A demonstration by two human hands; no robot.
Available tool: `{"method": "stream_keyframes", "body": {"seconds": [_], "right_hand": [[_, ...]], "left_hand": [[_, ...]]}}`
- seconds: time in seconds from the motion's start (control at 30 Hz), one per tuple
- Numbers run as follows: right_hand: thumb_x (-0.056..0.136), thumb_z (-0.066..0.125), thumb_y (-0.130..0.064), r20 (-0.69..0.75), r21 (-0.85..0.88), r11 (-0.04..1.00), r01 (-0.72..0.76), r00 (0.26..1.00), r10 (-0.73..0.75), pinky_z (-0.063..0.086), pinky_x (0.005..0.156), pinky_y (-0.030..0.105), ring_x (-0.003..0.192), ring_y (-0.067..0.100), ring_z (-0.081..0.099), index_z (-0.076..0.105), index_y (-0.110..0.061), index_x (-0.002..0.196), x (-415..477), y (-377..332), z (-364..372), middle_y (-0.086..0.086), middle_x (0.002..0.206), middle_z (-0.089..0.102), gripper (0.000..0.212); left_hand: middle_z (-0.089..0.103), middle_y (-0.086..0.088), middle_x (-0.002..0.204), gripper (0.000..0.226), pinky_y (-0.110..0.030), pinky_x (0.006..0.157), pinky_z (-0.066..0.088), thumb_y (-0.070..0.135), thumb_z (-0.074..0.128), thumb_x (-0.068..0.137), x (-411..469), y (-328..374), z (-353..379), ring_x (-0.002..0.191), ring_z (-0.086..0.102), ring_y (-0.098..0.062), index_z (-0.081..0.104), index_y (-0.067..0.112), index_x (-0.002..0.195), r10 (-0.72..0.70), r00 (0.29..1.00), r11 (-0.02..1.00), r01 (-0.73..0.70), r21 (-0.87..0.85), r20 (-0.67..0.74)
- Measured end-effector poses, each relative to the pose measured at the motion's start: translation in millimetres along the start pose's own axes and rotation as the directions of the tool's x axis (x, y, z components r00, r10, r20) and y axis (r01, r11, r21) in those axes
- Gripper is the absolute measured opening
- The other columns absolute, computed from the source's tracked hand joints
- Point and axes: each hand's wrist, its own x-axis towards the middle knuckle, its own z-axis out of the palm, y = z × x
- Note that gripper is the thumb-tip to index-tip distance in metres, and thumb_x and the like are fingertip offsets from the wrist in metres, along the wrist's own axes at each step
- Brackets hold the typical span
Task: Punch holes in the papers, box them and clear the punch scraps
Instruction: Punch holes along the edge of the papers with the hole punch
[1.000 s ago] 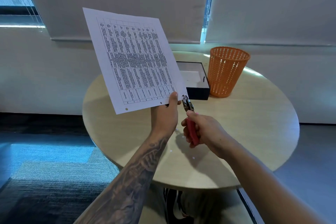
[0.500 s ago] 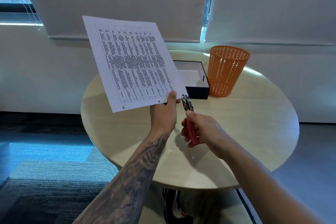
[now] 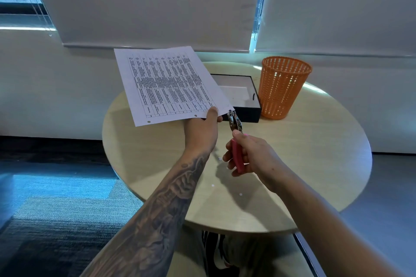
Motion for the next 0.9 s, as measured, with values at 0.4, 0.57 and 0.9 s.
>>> {"method": "stream_keyframes", "body": {"seconds": [0.4, 0.57, 0.9], "right_hand": [[0.104, 0.048, -0.046, 0.006, -0.044, 0.999, -0.02, 1.0, 0.02, 0.059, 0.069, 0.044, 0.069, 0.025, 0.069, 0.065, 0.002, 0.105, 0.1, -2.9, -0.2, 0.015, 0.084, 0.076, 0.051], [0.104, 0.048, -0.048, 0.004, -0.054, 0.998, -0.018, 1.0, 0.018, 0.06, 0.071, 0.046, 0.07, 0.025, 0.069, 0.066, -0.001, 0.104, 1.0, -3.8, -0.1, 0.014, 0.084, 0.077, 0.05], [0.104, 0.048, -0.047, 0.0, -0.056, 0.998, -0.037, 0.999, 0.037, 0.06, 0.067, 0.043, 0.069, 0.025, 0.069, 0.065, -0.001, 0.104, 0.4, -5.3, 1.2, 0.014, 0.083, 0.076, 0.049]], "left_hand": [[0.064, 0.006, 0.065, 0.029, -0.026, 0.062, 0.044, 0.03, 0.058, 0.096, -2.2, 7.6, -6.5, 0.06, 0.057, -0.015, 0.068, 0.017, 0.073, 0.125, 0.992, 0.986, -0.124, 0.112, -0.002], [0.066, 0.007, 0.067, 0.027, -0.025, 0.061, 0.045, 0.028, 0.058, 0.097, -3.1, 8.1, -7.2, 0.06, 0.059, -0.013, 0.07, 0.017, 0.075, 0.131, 0.991, 0.984, -0.131, 0.124, 0.004], [0.064, 0.006, 0.065, 0.03, -0.023, 0.057, 0.044, 0.029, 0.057, 0.098, -3.0, 8.7, -7.1, 0.056, 0.057, -0.012, 0.071, 0.012, 0.078, 0.091, 0.996, 0.985, -0.092, 0.148, 0.014]]}}
